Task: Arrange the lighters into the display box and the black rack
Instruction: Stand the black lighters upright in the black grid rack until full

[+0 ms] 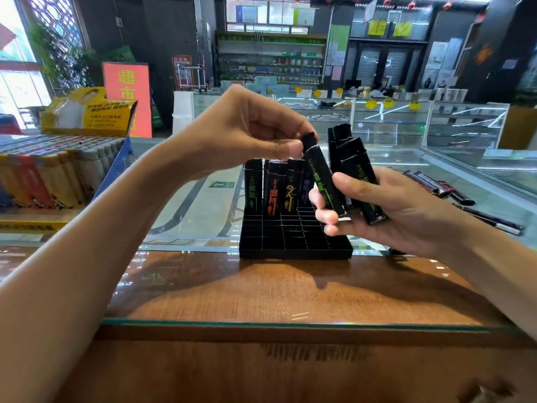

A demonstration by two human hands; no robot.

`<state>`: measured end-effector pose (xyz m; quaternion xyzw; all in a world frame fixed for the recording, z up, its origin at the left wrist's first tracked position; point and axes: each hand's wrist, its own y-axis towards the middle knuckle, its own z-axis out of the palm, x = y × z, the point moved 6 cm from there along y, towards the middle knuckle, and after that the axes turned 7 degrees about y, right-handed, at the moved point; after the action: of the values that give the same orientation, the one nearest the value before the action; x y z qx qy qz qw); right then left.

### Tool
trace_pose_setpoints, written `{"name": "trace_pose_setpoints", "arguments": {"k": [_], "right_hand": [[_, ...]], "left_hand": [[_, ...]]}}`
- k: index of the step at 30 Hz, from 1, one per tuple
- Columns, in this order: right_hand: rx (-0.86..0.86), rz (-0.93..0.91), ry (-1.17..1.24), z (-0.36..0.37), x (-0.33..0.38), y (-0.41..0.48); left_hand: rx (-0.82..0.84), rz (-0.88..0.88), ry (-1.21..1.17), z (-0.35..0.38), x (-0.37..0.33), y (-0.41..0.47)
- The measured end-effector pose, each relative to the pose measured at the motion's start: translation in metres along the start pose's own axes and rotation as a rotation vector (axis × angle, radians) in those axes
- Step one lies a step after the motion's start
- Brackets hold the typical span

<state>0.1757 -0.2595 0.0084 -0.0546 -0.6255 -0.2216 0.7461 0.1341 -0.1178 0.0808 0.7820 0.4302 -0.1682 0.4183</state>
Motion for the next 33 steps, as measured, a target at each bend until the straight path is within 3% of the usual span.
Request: {"name": "trace_pose_setpoints", "arguments": {"k": [11, 19, 26, 33], "right_hand": [[-0.288, -0.18, -0.278, -0.013, 0.007, 0.001], [-0.529, -0.288, -0.242, -0.036, 0.022, -0.009], [-0.614, -0.35, -0.257, -0.046, 0.033, -0.015], [-0.657, -0.281, -0.335, -0.051, 0.03, -0.015]], "left_hand": [[-0.019, -0.049, -0.073, 0.006, 0.002, 0.001], [-0.054, -0.118, -0.084, -0.006, 0.011, 0.002], [-0.122, -0.075, 0.098, -0.015, 0.006, -0.001], [-0.251, 0.049, 0.201, -0.002, -0.001, 0.002]]}}
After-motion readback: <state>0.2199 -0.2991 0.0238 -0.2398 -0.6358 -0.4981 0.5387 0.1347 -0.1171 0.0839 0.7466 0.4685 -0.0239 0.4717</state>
